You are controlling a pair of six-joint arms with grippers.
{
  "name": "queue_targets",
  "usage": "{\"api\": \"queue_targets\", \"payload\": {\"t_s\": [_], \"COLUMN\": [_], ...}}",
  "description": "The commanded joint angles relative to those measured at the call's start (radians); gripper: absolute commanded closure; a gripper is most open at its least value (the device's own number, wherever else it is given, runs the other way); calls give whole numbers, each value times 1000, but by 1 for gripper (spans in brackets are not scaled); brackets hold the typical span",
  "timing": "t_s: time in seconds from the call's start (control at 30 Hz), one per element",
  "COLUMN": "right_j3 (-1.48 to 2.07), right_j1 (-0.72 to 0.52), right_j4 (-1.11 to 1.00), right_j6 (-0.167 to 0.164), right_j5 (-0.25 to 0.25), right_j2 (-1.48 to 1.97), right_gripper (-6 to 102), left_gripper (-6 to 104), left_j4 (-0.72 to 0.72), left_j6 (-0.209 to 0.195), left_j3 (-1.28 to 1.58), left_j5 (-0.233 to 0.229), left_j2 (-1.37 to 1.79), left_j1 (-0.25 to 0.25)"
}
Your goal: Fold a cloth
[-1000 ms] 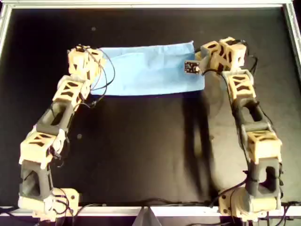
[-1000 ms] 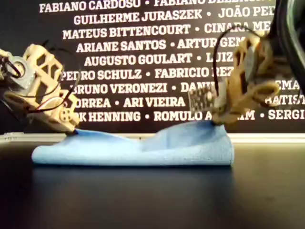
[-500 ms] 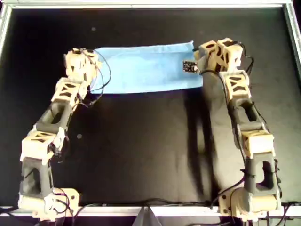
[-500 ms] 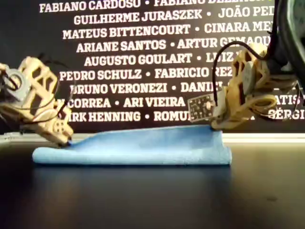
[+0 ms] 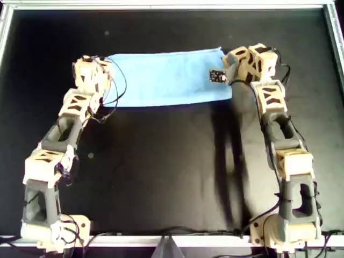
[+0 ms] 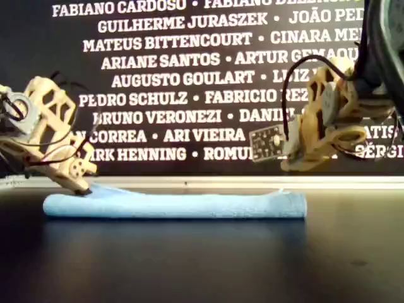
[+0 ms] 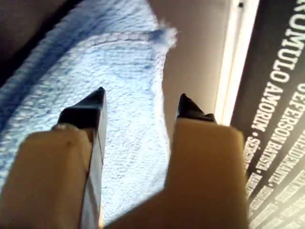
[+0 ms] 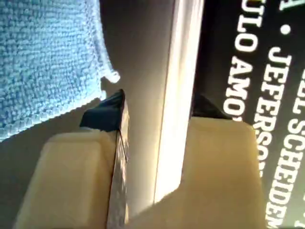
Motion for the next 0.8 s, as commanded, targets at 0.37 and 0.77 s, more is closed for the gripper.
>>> {"api": "queue_targets", "payload": {"t_s": [0.37,0.77], "right_j3": [505,1661], "right_j1": [-25,-110], "right_j4": [520,368], "right_j6": [-17,-199], "right_j5": [-11,6], "right_j2": [942,1873], "right_gripper": [36,36], "left_gripper": [44,44], "left_j4": [302,311], "left_j6": [-6,-9], "left_j3": [612,1582], "left_j5": [-140,-135], "left_j2": [1011,2046], "left_j1": [23,21]}}
